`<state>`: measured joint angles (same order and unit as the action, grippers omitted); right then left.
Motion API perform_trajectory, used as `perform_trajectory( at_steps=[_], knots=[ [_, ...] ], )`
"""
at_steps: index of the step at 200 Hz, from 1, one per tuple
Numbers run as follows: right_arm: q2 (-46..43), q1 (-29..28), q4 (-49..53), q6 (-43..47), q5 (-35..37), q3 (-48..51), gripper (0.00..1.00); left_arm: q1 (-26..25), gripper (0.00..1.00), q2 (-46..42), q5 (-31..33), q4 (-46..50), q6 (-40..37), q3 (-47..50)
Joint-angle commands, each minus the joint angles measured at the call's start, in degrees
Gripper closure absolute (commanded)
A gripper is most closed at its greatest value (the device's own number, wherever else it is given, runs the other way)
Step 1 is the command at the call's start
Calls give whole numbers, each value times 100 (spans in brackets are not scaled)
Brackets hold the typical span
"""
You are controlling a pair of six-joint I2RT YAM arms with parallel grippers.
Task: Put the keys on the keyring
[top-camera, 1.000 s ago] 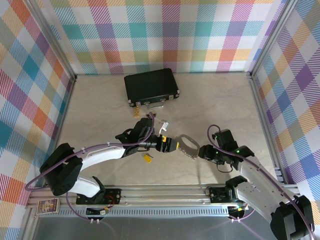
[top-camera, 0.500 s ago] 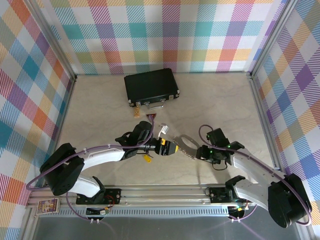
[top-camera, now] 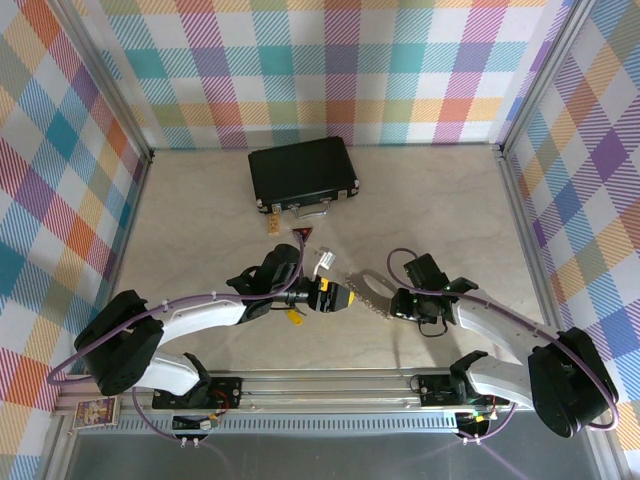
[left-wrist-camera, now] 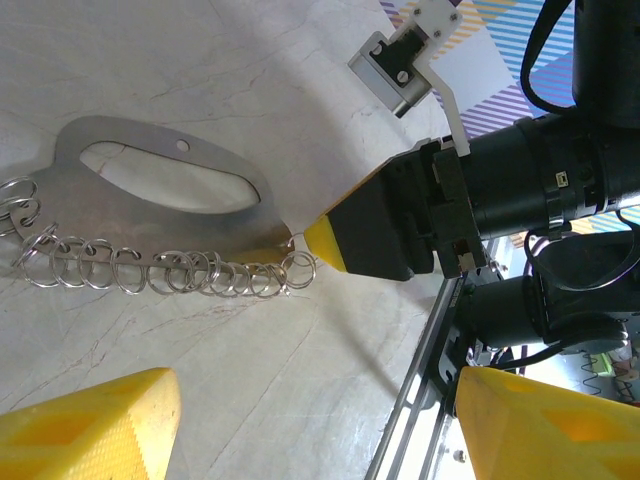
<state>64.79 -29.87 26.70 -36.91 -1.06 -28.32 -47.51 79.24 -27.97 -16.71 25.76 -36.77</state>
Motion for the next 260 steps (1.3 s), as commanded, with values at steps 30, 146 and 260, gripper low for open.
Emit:
perform_trajectory(
  at_steps=[30, 146, 260],
  knots=[
    [120, -57, -108, -89, 88, -130, 72, -66, 28, -144, -27, -175, 16, 100],
    [297, -81, -132, -62, 97, -130, 81, -63, 30, -32, -56, -161, 52, 47],
    [236, -134, -28, -86, 262, -142, 88, -67, 30, -49, -101, -173, 116, 4]
  ],
)
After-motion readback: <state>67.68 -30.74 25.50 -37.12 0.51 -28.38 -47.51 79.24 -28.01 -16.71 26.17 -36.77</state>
